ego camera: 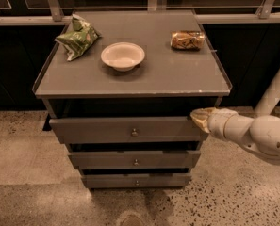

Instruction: Open top drawer

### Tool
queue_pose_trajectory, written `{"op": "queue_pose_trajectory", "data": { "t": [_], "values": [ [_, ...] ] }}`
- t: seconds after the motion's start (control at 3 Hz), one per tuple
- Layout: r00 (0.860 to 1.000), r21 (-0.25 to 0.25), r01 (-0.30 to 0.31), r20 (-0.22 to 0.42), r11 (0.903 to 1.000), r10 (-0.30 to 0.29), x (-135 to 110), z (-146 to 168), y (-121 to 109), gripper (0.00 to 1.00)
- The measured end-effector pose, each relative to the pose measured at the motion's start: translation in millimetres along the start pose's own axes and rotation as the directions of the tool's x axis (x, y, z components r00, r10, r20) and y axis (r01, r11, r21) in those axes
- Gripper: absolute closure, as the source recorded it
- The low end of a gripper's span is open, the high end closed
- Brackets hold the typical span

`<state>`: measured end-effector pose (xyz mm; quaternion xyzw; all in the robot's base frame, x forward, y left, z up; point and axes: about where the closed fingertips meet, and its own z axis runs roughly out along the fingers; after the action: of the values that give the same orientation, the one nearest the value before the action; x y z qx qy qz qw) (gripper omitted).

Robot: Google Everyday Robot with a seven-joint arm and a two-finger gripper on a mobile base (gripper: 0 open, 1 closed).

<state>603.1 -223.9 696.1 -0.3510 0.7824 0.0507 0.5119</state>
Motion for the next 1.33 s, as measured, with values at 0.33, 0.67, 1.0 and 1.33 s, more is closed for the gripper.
{"op": "queue_pose_trajectory", "data": {
  "t": [0.33,0.67,1.0,1.33],
  "values": [
    [1.0,0.026,-0.018,0.026,0.9995,0.017,2.4,23.1,-23.9,1.0],
    [0.999,0.034,-0.024,0.038,0.9991,0.022,0.7,31.3,-28.7,1.0],
    [0.999,0.039,-0.025,0.042,0.9989,0.024,-1.5,38.0,-27.4,1.0],
    [0.999,0.039,-0.025,0.042,0.9989,0.024,-1.5,38.1,-27.4,1.0]
  ]
}}
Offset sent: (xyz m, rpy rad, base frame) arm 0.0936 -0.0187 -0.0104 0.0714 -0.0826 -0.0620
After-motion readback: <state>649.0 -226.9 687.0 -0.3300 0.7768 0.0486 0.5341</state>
